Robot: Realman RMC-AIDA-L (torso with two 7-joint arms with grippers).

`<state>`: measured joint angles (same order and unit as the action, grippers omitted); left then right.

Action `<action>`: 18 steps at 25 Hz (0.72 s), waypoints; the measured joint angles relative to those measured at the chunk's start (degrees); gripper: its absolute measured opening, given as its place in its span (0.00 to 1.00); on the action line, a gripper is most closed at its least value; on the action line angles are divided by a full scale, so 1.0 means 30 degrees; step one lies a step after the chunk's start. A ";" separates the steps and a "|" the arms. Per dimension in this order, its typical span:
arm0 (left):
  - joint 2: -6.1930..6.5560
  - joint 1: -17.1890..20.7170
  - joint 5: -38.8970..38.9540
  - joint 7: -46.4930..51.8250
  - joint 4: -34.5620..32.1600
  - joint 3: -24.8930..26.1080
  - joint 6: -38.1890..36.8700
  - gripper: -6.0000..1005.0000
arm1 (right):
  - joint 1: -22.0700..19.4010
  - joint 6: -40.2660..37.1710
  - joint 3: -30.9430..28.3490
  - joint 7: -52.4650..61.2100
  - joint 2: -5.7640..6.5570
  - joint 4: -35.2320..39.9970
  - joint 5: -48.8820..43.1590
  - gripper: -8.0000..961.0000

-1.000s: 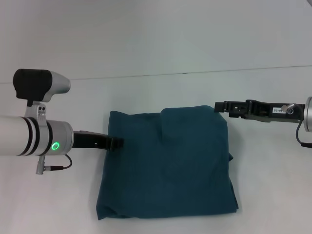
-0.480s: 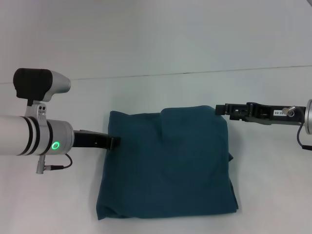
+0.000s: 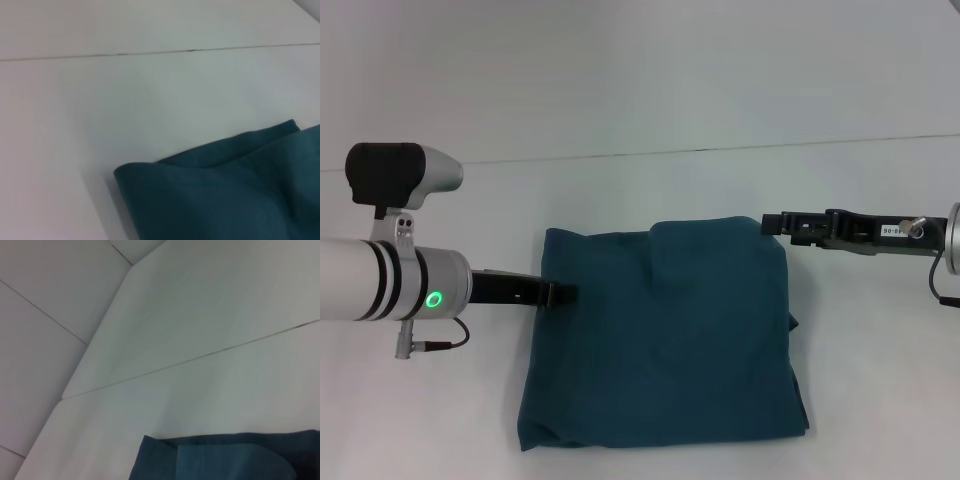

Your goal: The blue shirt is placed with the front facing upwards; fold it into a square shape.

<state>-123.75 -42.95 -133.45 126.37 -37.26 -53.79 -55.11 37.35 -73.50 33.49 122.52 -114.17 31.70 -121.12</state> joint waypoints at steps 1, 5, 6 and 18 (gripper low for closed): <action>0.0000 0.0000 -0.0002 0.0021 -0.0003 0.0022 -0.0028 0.17 | 0.0010 0.0001 0.0000 0.0000 0.0001 0.0003 0.0000 0.84; 0.0066 0.0024 0.0076 0.0060 -0.0067 0.0204 -0.0148 0.27 | 0.0032 -0.0010 0.0000 0.0001 0.0000 0.0009 0.0000 0.84; 0.0092 0.0022 0.0086 0.0091 -0.0128 0.0262 -0.0222 0.31 | 0.0031 -0.0014 0.0000 0.0000 0.0001 0.0010 0.0001 0.84; 0.0108 0.0019 -0.0288 0.0571 -0.0425 0.0315 -0.0366 0.78 | -0.0028 -0.0052 0.0000 0.0000 0.0060 0.0010 0.0026 0.84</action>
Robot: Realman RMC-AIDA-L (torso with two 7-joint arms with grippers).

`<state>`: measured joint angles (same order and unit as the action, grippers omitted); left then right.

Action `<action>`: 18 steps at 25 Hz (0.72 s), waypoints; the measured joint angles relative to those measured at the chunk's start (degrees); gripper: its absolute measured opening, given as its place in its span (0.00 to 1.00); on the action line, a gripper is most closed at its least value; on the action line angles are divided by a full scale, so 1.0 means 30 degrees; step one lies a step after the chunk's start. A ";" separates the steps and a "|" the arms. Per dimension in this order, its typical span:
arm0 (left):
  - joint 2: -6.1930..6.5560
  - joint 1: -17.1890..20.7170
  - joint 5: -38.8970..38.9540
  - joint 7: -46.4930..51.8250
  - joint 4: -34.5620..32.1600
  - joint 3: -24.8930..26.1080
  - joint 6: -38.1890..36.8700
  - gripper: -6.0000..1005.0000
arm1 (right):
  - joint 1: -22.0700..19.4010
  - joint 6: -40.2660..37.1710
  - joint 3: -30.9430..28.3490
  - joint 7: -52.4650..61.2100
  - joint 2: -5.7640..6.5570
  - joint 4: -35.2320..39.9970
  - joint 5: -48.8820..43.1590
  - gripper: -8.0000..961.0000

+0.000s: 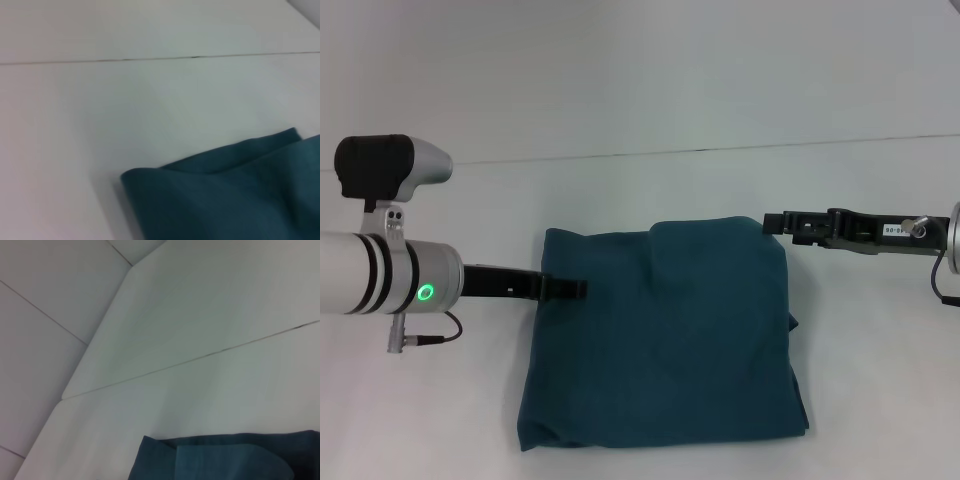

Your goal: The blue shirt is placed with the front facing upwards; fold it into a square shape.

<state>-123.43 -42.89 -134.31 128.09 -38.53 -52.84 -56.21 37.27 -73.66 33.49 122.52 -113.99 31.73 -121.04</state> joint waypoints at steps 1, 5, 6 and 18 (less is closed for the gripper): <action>-0.0021 0.0000 -0.0121 0.0081 0.0020 -0.0020 0.0154 0.82 | 0.0000 -0.0001 0.0000 0.0001 0.0000 0.0000 0.0003 0.84; -0.0066 0.0019 -0.0285 0.0247 0.0131 -0.0119 0.0473 0.83 | -0.0002 0.0000 0.0000 0.0001 0.0000 0.0000 0.0007 0.84; -0.0071 0.0020 -0.0294 0.0249 0.0166 -0.0124 0.0478 0.83 | -0.0002 -0.0001 0.0000 0.0001 0.0001 -0.0001 0.0007 0.84; -0.0117 0.0060 -0.0318 0.0202 0.0306 -0.0889 0.0282 0.83 | -0.0064 0.0001 0.0000 0.0001 0.0001 -0.0001 0.0064 0.84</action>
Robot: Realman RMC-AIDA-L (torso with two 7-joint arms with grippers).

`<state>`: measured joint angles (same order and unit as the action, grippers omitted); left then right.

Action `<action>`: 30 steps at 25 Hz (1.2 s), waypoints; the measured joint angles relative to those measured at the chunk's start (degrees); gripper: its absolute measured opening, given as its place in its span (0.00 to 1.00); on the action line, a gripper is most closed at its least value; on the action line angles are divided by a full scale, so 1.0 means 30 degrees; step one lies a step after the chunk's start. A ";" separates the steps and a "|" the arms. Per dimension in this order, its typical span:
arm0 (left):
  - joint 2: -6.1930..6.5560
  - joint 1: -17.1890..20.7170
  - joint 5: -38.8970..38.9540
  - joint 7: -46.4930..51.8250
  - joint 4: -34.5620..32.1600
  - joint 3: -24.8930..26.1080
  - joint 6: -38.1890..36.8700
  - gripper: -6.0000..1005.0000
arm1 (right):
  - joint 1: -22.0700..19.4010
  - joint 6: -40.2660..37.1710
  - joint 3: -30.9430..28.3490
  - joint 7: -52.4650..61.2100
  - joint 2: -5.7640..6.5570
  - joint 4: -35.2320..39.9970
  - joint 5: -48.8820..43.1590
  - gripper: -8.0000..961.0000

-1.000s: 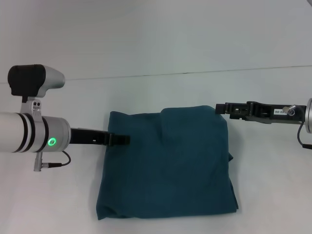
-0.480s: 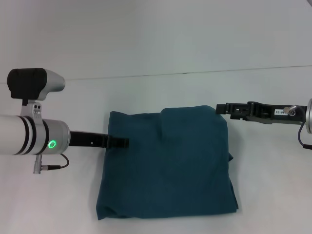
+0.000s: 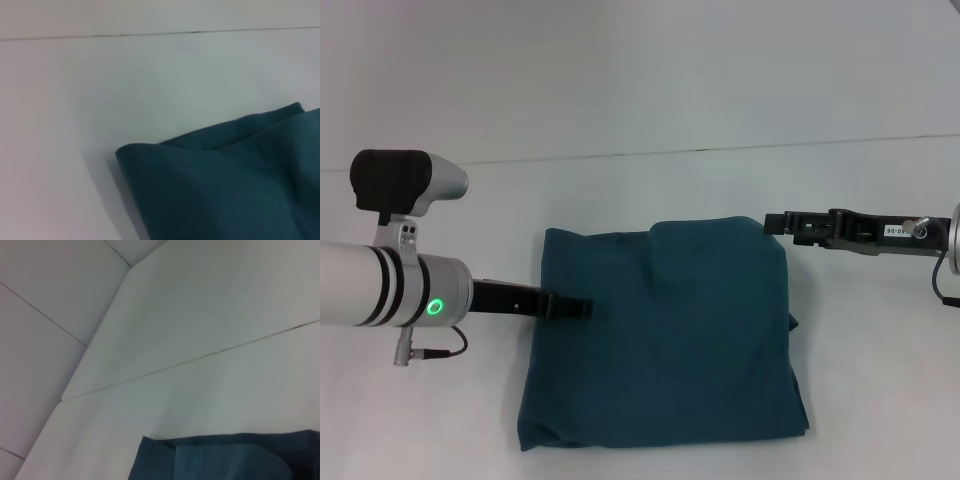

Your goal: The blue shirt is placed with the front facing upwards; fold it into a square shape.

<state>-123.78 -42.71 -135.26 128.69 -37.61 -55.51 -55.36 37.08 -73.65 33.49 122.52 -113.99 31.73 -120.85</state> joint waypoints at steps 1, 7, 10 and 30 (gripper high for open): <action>0.0000 0.0000 0.0000 0.0000 0.0000 0.0000 0.0000 0.83 | 0.0001 -0.0001 0.0000 0.0000 0.0000 0.0001 0.0000 0.84; -0.0020 0.0002 0.0014 -0.0101 -0.0090 -0.0042 0.0000 0.82 | 0.0015 0.0000 0.0000 -0.0001 -0.0001 0.0001 0.0002 0.84; -0.0020 0.0001 0.0090 -0.0173 -0.0127 -0.0035 0.0084 0.74 | 0.0037 0.0000 0.0000 0.0000 -0.0001 0.0001 0.0001 0.84; -0.0022 -0.0065 0.0044 -0.0210 -0.0177 0.0022 0.0202 0.08 | 0.0172 0.0429 0.0111 0.0189 -0.0049 -0.0299 -0.0309 0.83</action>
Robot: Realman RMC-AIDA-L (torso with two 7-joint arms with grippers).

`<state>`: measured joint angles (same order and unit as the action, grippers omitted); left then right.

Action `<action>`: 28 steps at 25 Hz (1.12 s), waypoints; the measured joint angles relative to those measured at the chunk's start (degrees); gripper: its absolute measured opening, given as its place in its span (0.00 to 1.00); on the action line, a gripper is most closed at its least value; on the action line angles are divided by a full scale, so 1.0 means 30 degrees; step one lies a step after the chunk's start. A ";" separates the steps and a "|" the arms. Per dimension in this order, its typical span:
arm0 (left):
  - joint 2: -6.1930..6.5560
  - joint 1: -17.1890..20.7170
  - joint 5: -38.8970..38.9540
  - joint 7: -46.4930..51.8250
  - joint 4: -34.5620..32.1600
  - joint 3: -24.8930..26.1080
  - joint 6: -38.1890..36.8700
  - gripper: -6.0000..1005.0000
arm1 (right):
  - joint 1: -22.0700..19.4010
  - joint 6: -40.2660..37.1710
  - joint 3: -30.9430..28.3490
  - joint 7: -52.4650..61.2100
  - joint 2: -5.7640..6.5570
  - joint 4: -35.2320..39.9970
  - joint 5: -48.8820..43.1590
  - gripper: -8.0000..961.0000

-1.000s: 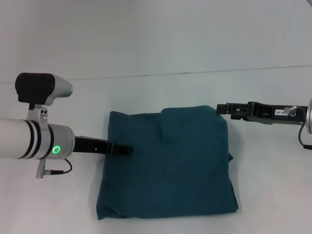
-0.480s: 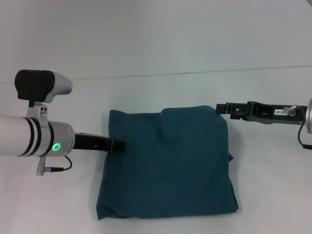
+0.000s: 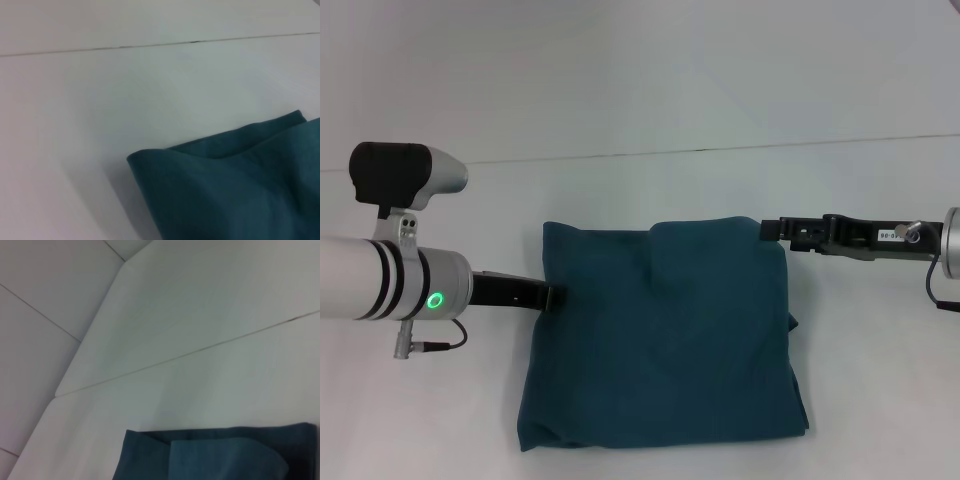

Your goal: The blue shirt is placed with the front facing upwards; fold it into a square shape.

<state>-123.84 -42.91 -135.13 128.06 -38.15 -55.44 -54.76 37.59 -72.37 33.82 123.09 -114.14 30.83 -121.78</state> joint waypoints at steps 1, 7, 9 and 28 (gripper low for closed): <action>0.0005 0.0009 -0.0023 -0.0001 -0.0001 0.0000 0.0001 0.03 | 0.0006 0.0020 0.0004 0.0000 -0.0009 -0.0064 -0.0005 0.82; 0.0029 0.0059 -0.0013 -0.0003 -0.0083 0.0026 -0.0058 0.03 | 0.0108 0.0574 0.0220 -0.0151 -0.0167 -0.0667 -0.0015 0.82; 0.0029 0.0062 -0.0022 -0.0003 -0.0091 -0.0006 -0.0069 0.03 | 0.0113 0.0733 0.0273 -0.0156 -0.0260 -0.0676 -0.0015 0.82; 0.0001 0.0066 0.0047 -0.0003 -0.0087 -0.0018 -0.0060 0.03 | 0.0395 0.2658 0.0633 -0.0400 -0.1214 -0.0698 0.0074 0.38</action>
<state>-123.84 -42.71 -134.99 128.05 -38.41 -55.50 -54.94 38.78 -64.39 35.72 121.89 -117.78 28.74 -121.55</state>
